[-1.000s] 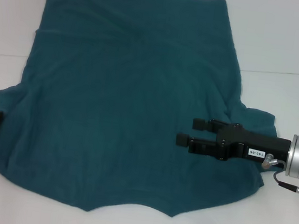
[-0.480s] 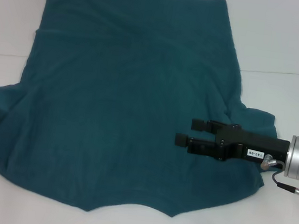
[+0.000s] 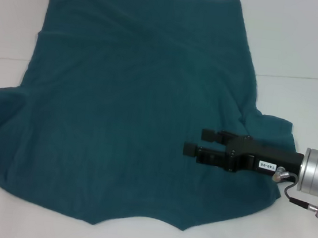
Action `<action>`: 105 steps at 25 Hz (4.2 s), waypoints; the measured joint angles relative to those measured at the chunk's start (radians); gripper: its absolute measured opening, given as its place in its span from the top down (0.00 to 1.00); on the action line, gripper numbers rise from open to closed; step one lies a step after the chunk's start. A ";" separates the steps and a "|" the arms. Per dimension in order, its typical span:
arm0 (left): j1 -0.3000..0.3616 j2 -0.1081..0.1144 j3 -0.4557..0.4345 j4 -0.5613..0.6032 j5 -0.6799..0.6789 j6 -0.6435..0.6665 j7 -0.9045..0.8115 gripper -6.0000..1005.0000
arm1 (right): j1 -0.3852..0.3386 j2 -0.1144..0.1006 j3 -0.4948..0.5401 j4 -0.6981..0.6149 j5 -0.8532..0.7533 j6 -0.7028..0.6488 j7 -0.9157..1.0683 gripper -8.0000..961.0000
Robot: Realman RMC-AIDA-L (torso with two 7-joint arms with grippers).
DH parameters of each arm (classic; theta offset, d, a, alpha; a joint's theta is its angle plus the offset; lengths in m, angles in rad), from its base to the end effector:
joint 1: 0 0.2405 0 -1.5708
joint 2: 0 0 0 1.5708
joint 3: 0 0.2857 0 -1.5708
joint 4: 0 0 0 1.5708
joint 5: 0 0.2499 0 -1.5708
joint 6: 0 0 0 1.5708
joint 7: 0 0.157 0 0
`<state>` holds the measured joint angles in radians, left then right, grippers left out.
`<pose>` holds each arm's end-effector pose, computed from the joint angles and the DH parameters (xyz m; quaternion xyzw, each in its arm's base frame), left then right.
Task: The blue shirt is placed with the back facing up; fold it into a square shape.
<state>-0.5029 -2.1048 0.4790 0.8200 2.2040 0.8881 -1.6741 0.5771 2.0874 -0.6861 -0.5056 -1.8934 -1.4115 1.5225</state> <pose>-0.4083 0.4324 0.0655 -0.7753 -0.4018 -0.1120 0.4743 0.2978 0.3977 -0.0515 -0.8854 0.3346 0.2917 0.1379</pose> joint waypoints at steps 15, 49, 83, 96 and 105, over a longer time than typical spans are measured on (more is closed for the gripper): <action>-0.006 -0.012 0.051 0.118 0.008 0.141 -0.157 0.96 | 0.004 0.002 -0.010 0.017 0.022 0.006 -0.010 0.05; -0.004 -0.056 0.103 0.030 -0.232 0.218 -0.245 0.80 | -0.011 -0.007 -0.002 0.043 0.016 0.015 -0.031 0.05; 0.047 -0.055 0.141 -0.037 -0.077 0.053 -0.283 0.20 | -0.004 -0.017 -0.027 0.030 0.014 0.010 0.048 0.05; 0.034 -0.056 0.176 -0.057 -0.054 0.024 -0.286 0.20 | -0.008 -0.017 -0.027 0.030 0.013 0.008 0.048 0.05; 0.034 -0.057 0.179 -0.057 -0.035 0.027 -0.286 0.20 | -0.010 -0.017 -0.027 0.030 0.013 0.008 0.048 0.05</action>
<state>-0.4692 -2.1614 0.6582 0.7630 2.1689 0.9147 -1.9602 0.5675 2.0708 -0.7133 -0.4755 -1.8806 -1.4036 1.5708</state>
